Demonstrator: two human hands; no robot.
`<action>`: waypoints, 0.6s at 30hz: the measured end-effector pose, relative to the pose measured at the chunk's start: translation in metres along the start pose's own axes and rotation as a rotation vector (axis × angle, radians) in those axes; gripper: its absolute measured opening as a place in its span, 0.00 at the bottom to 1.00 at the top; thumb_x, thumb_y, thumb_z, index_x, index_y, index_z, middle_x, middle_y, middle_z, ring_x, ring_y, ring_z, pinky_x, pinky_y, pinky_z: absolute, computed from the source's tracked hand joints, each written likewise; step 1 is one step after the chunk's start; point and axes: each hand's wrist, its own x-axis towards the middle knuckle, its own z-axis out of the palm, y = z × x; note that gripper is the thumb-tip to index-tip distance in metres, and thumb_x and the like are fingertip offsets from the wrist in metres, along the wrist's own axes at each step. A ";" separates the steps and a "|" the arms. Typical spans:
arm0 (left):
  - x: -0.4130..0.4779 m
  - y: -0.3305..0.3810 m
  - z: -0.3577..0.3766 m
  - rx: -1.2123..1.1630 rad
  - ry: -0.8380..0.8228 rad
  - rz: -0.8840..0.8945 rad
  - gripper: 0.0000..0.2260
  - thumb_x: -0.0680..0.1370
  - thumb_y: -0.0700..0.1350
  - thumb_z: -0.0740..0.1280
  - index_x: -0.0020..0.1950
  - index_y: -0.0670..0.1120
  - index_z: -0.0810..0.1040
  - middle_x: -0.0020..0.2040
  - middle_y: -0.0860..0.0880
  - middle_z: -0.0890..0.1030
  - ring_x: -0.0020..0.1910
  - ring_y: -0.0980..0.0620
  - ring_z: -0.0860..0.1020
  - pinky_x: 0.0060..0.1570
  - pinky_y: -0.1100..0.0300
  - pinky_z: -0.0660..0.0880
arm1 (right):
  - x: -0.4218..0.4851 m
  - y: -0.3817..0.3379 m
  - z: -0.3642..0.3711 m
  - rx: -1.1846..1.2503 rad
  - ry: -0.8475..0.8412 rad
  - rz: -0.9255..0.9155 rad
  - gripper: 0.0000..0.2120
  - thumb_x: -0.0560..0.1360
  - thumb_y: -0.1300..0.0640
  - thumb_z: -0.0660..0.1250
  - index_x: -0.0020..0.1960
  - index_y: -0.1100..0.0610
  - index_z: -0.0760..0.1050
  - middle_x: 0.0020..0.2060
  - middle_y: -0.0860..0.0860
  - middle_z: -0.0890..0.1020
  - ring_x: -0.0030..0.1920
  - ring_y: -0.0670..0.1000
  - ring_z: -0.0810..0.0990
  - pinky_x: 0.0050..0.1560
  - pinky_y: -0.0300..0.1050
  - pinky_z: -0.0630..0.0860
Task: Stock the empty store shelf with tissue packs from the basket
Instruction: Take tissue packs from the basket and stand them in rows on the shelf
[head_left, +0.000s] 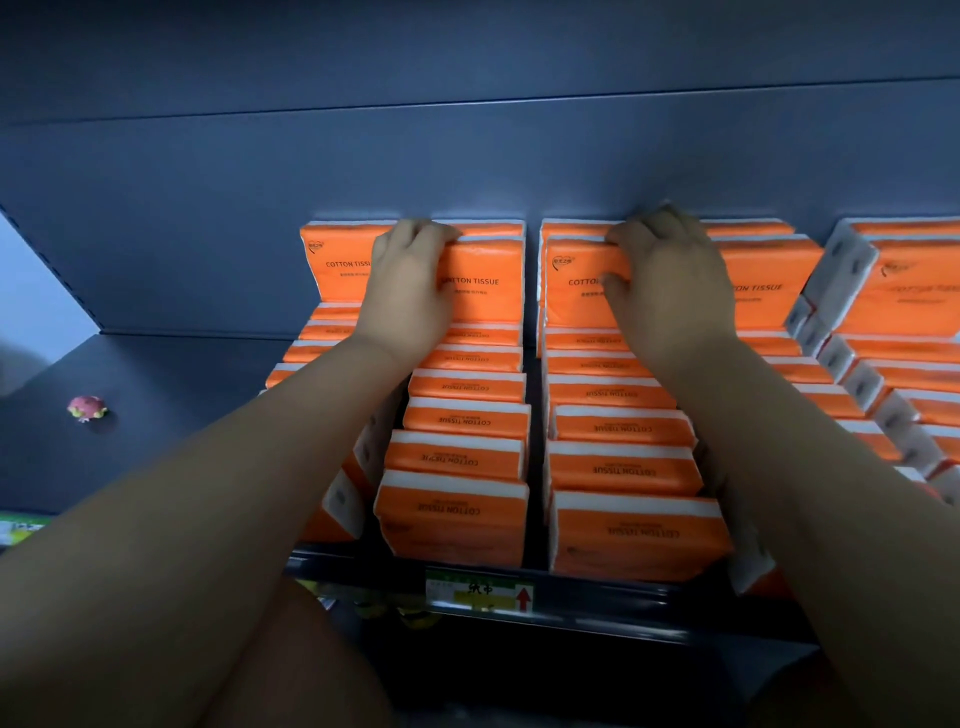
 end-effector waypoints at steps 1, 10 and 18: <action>-0.001 0.001 -0.001 0.000 -0.005 -0.006 0.26 0.72 0.30 0.63 0.70 0.44 0.76 0.67 0.43 0.75 0.67 0.38 0.70 0.69 0.56 0.65 | 0.000 0.000 0.000 0.001 -0.003 0.009 0.17 0.76 0.60 0.71 0.64 0.61 0.79 0.61 0.63 0.80 0.71 0.66 0.71 0.71 0.59 0.70; -0.012 0.012 -0.017 0.120 -0.045 0.001 0.31 0.82 0.51 0.65 0.81 0.40 0.61 0.78 0.41 0.68 0.79 0.38 0.61 0.80 0.48 0.56 | -0.009 -0.024 -0.015 -0.049 -0.098 0.016 0.28 0.79 0.51 0.65 0.76 0.61 0.68 0.77 0.61 0.69 0.80 0.64 0.60 0.79 0.61 0.59; -0.043 0.058 -0.045 0.178 -0.274 -0.269 0.38 0.82 0.69 0.48 0.86 0.50 0.44 0.86 0.52 0.44 0.84 0.46 0.39 0.82 0.46 0.40 | -0.037 -0.080 -0.024 0.270 -0.152 0.022 0.33 0.81 0.40 0.53 0.78 0.59 0.67 0.77 0.59 0.69 0.79 0.59 0.64 0.80 0.55 0.59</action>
